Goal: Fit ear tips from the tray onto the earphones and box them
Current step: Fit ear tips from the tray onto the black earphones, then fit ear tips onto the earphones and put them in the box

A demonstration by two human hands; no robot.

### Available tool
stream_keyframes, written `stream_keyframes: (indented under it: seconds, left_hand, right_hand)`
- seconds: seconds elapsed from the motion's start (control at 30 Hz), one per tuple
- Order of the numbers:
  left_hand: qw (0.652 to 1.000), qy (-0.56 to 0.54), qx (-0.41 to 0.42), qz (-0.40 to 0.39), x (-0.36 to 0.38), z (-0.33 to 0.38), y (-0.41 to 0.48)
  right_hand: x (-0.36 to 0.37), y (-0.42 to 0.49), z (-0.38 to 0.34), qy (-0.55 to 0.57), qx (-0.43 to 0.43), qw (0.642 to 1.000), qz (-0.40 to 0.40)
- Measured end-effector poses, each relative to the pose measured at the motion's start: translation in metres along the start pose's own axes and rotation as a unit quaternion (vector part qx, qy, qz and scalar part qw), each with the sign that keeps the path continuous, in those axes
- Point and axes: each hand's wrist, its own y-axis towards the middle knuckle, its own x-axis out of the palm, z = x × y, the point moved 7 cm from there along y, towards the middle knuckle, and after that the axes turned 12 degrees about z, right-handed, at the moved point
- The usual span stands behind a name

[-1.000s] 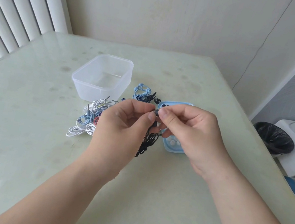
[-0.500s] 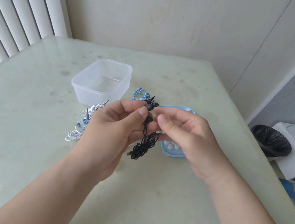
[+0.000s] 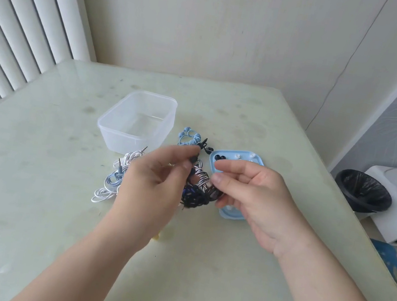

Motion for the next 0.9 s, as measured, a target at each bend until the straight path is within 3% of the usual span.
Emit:
stream_keyframes:
  seconds: [0.2,0.33,0.43,0.5,0.57,0.7,0.9]
  left_hand:
    - [0.996,0.069,0.020,-0.053,0.011,-0.003,-0.008]
    - [0.983,0.133,0.092,-0.087,0.018,0.011,-0.017]
    - [0.980,0.142,0.124,-0.066,0.010,0.024,-0.017]
    - [0.987,0.121,0.093,-0.048,0.002,0.031,-0.005]
    - [0.981,0.151,0.118,-0.019,-0.013,0.040,0.018]
    - [0.931,0.301,0.209,-0.001,-0.036,0.059,0.085]
    - [0.835,0.505,0.182,-0.121,-0.038,0.034,0.148]
  right_hand:
    - [-0.007,-0.001,-0.002,0.019,-0.023,0.995,0.092]
    - [-0.002,-0.006,-0.006,0.062,-0.025,0.992,0.109]
    - [0.008,-0.010,-0.016,0.092,-0.030,0.991,0.096]
    - [0.011,-0.008,-0.027,0.034,-0.064,0.991,0.116]
    - [0.017,-0.005,-0.038,-0.051,-0.105,0.983,0.140]
    - [0.054,0.008,-0.046,-0.119,-0.135,0.981,0.079]
    - [0.090,0.020,-0.052,-0.121,-0.115,0.986,0.015]
